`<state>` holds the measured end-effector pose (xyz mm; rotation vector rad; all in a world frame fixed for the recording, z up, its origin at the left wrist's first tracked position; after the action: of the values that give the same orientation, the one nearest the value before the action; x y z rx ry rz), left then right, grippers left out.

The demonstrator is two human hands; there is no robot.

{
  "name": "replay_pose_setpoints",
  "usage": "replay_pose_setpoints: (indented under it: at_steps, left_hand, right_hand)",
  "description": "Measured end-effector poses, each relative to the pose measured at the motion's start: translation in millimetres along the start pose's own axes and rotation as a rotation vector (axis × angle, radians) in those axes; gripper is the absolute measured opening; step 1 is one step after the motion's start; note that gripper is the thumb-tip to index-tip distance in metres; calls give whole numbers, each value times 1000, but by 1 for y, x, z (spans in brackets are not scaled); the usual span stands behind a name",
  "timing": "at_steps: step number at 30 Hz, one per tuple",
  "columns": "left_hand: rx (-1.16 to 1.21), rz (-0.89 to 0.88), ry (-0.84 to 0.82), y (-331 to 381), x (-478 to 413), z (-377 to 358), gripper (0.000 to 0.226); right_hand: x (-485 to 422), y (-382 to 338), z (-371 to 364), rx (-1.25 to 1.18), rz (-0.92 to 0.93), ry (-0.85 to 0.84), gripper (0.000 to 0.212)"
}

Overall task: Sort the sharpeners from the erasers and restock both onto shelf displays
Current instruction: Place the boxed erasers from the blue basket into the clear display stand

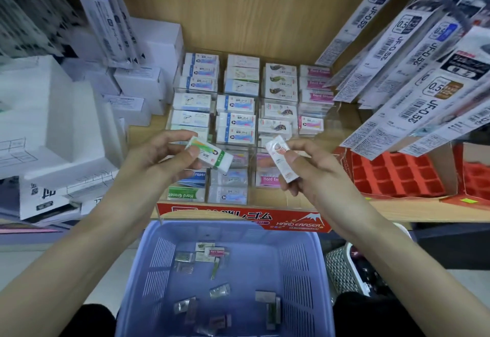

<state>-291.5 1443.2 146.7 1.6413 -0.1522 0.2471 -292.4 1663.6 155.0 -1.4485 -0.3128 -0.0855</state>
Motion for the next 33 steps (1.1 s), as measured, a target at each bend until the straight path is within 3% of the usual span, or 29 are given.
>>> replay_pose_setpoints:
  at_steps: [3,8,11,18,23,26,28,33]
  left_hand:
    - [-26,8,25,-1,-2,2,19]
    - [-33,24,-18,-4,1,-12,21]
    - [-59,13,-50,-1,1,-22,22]
    - [-85,21,-60,0,-2,-28,22]
    - [-114,23,-60,-1,0,-26,23]
    - [-108,21,-58,-1,0,-25,23]
    - [-104,16,-50,0,0,-24,23]
    - [-89,10,-40,1,-1,-21,23]
  right_hand:
    - [-12,-3,0,237,64,67,18]
    - [-34,3,33,171,-24,343,15]
    - [-47,-2,51,346,3,455,13]
    - [-60,-10,36,466,81,291,5]
    - [-62,-4,30,577,115,280,13]
    - [-58,-10,27,642,189,295,4]
    - [-57,-12,34,605,169,316,21]
    - [-53,-7,43,105,-83,238,44]
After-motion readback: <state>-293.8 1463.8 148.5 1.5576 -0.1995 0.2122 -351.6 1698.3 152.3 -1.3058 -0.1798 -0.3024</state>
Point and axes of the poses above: each hand's wrist, its own x-axis away from the middle knuckle, its own z-axis out of the back of the hand, y = z × x, the point moved 4 cm from there along -x, towards the middle knuckle
